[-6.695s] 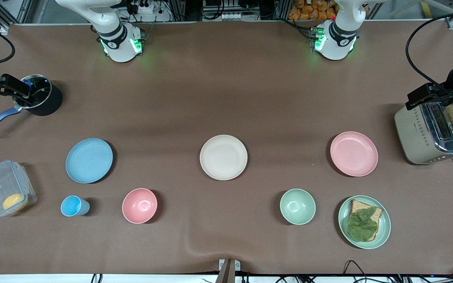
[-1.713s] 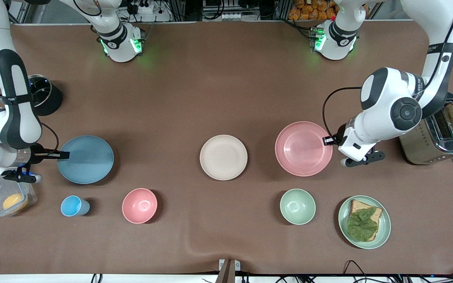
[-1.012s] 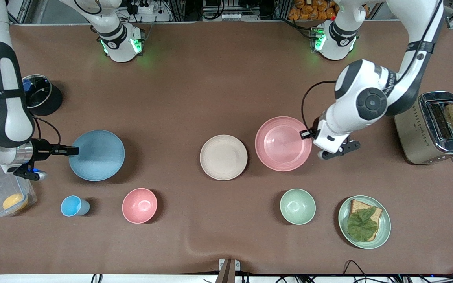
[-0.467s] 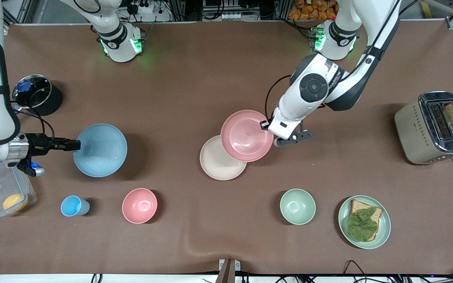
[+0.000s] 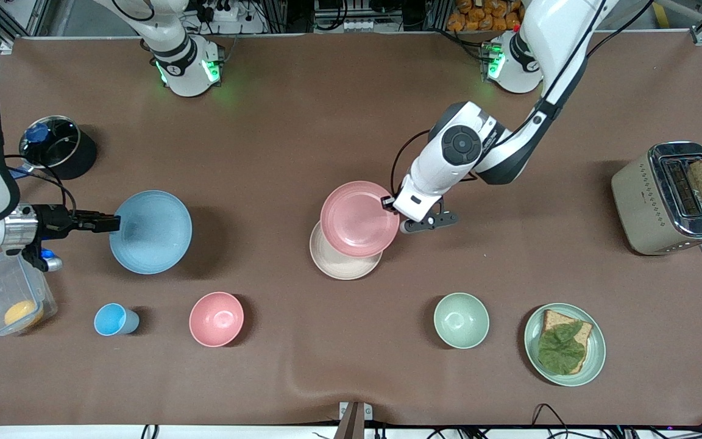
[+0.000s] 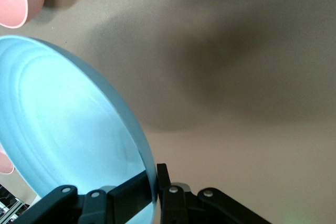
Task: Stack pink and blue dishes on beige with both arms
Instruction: 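Lower the pink plate onto the beige plate and open the left gripper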
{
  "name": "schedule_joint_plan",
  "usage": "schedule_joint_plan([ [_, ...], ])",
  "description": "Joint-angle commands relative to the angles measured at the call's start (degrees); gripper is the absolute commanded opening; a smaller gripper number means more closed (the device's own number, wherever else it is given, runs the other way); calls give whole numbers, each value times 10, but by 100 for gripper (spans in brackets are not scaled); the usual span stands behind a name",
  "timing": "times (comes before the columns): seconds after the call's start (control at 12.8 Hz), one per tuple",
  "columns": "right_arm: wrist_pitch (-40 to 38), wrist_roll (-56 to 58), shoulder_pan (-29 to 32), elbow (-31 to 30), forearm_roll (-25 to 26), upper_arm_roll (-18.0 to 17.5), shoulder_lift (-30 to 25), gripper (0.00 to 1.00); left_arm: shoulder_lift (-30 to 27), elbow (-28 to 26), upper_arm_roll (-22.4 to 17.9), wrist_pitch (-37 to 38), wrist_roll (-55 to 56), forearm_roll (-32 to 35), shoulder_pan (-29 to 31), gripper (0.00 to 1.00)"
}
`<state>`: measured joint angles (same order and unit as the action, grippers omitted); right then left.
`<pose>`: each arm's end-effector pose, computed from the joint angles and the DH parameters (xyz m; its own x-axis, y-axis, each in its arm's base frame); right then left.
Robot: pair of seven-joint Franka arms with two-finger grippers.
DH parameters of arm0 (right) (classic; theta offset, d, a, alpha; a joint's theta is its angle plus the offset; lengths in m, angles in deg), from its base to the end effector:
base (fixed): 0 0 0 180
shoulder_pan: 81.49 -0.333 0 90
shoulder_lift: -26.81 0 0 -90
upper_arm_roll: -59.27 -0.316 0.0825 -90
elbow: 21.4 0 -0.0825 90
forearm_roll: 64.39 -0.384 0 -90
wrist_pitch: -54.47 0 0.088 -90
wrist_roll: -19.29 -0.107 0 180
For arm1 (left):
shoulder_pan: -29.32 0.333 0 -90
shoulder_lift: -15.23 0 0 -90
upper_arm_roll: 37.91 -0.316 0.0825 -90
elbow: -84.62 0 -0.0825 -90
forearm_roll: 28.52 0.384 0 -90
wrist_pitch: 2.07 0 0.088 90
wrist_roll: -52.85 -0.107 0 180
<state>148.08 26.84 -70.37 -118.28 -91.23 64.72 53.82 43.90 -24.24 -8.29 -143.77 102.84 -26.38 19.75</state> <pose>0.5986 -0.1252 0.3029 0.8711 -0.1773 -0.4580 -0.3801 -0.8340 -0.4001 0.5127 -0.3895 0.2807 0.9727 0.2188 -0.0768 0.2310 -0.9437 0.2367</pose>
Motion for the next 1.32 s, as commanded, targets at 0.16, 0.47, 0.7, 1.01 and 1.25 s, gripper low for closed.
schedule_joint_plan([
  [0.16, -4, -2, 7, -9, -12, -5, -13, 0, 70, 50, -4, -38, 21, 84, -8, 0],
  [0.47, -3, -2, 7, -9, -12, -4, -13, 0, 108, 87, -4, -38, 20, 103, -15, 0],
  [0.7, -2, -2, 7, -9, -12, -4, -12, 0, 114, 88, -14, -50, 20, 111, -23, 0],
  [1.01, -2, -2, 7, -9, -12, -4, -12, 0, 122, 88, -14, -55, 20, 125, -23, 0],
  [1.25, -2, -3, 7, -9, -12, -5, -12, 0, 133, 88, -14, -68, 23, 124, -33, 0],
])
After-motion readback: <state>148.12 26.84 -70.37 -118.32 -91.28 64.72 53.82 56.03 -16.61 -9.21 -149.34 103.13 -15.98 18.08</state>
